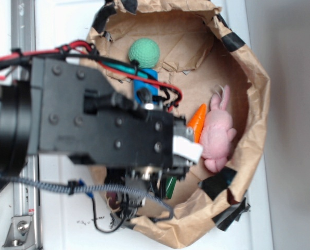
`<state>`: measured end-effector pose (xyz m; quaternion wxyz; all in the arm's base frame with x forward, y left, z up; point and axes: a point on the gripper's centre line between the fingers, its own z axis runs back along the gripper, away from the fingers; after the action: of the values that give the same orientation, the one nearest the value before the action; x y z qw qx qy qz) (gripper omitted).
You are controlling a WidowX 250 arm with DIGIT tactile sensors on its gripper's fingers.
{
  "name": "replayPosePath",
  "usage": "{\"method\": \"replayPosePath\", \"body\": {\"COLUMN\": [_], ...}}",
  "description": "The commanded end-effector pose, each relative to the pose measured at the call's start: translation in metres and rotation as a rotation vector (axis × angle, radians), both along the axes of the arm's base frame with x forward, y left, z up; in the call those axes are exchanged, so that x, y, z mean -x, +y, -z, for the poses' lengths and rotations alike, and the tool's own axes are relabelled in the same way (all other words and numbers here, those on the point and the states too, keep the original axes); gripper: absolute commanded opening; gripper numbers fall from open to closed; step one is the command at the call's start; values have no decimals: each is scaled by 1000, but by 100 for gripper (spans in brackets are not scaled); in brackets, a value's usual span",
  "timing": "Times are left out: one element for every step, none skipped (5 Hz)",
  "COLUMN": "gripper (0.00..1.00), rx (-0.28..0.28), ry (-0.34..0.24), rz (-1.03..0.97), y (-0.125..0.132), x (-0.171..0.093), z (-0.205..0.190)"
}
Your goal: Grab the black box.
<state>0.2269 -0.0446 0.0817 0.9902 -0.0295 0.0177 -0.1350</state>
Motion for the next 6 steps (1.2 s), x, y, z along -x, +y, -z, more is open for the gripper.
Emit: {"method": "replayPosePath", "body": {"gripper": [100,100,100,100,100,100], "rx": [-14,14,19,89,133,153], "ry": [-72,-68,-47,-26,-28,-22], "rz": [-3,-33,0,70,167,227], "y": [3,4,-7,-36,-63,-76], "x": [-5,-17,-22,-17,-6,5], "z": [-1,9,22,32,31,27]}}
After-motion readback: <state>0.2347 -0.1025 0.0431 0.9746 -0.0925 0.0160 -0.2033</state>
